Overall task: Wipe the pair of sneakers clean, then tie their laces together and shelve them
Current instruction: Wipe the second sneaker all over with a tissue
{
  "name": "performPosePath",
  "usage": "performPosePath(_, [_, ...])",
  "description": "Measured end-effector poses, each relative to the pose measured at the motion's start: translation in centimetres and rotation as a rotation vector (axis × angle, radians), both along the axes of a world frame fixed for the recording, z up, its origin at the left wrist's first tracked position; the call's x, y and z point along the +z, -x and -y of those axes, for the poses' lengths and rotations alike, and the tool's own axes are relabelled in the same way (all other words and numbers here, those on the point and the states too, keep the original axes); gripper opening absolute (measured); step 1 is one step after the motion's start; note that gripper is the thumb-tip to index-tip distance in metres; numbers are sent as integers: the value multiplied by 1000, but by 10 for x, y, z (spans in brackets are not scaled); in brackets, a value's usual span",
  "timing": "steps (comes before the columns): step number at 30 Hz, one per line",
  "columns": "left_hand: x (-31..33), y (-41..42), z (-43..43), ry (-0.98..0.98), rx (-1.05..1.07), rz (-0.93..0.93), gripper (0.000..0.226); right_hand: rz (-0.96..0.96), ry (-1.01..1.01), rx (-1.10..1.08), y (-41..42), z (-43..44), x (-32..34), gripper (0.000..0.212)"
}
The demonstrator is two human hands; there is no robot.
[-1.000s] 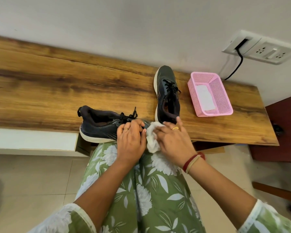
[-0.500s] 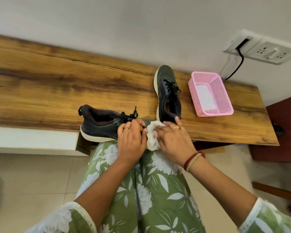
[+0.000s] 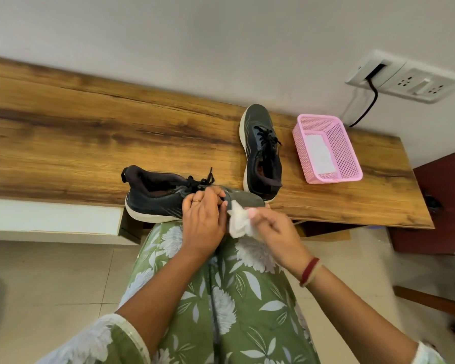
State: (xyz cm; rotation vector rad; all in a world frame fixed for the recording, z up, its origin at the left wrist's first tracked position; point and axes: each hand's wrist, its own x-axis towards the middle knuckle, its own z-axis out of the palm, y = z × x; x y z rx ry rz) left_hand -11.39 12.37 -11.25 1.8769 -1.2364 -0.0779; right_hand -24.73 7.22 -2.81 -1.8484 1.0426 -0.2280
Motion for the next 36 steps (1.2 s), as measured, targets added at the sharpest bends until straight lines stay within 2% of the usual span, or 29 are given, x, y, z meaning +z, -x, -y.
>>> performPosePath(1, [1, 0, 0, -11, -1, 1, 17, 137, -161, -215, 7, 1, 6, 31])
performPosePath(3, [5, -1, -1, -42, -14, -23, 17, 341, -336, -610, 25, 5, 10, 21])
performPosePath(6, [17, -6, -3, -166, -79, -20, 21, 527, -427, -879, 44, 15, 7, 26])
performPosePath(8, [30, -17, -1, -269, -153, 52, 15, 611, -462, -907, 48, 23, 6, 33])
performPosePath(10, [48, -33, 3, -277, -180, 185, 13, 697, -540, -895, 49, 28, 5, 37])
performPosePath(12, [66, -51, 11, -353, -186, 368, 33, 755, -617, -885, 47, 30, 3, 39])
performPosePath(16, [85, -84, 35, -1003, -395, 647, 104, 863, -794, -825, 44, 31, -2, 41])
performPosePath(18, [83, -95, 42, -1195, -499, 629, 112, 872, -845, -746, 45, 31, -2, 48])
performPosePath(19, [81, -98, 45, -1210, -552, 571, 109, 861, -842, -689, 44, 30, -2, 52])
performPosePath(21, [75, -102, 49, -1157, -638, 494, 100, 802, -755, -628, 40, 27, -4, 45])
performPosePath(23, [72, -102, 55, -1102, -673, 488, 93, 697, -577, -710, 31, 27, -9, 21])
performPosePath(24, [70, -103, 58, -1084, -677, 490, 89, 604, -467, -746, 26, 28, -11, 19])
performPosePath(27, [62, -107, 64, -1057, -676, 518, 80, 346, -116, -694, 18, 35, -18, 35])
performPosePath(31, [52, -111, 67, -1005, -641, 553, 83, 55, 350, -460, 10, 34, -25, 37])
performPosePath(34, [50, -110, 69, -998, -606, 512, 84, -159, 438, -305, -2, 19, -37, 41])
performPosePath(36, [51, -111, 70, -998, -600, 506, 81, -220, 442, -285, -11, 1, -45, 44])
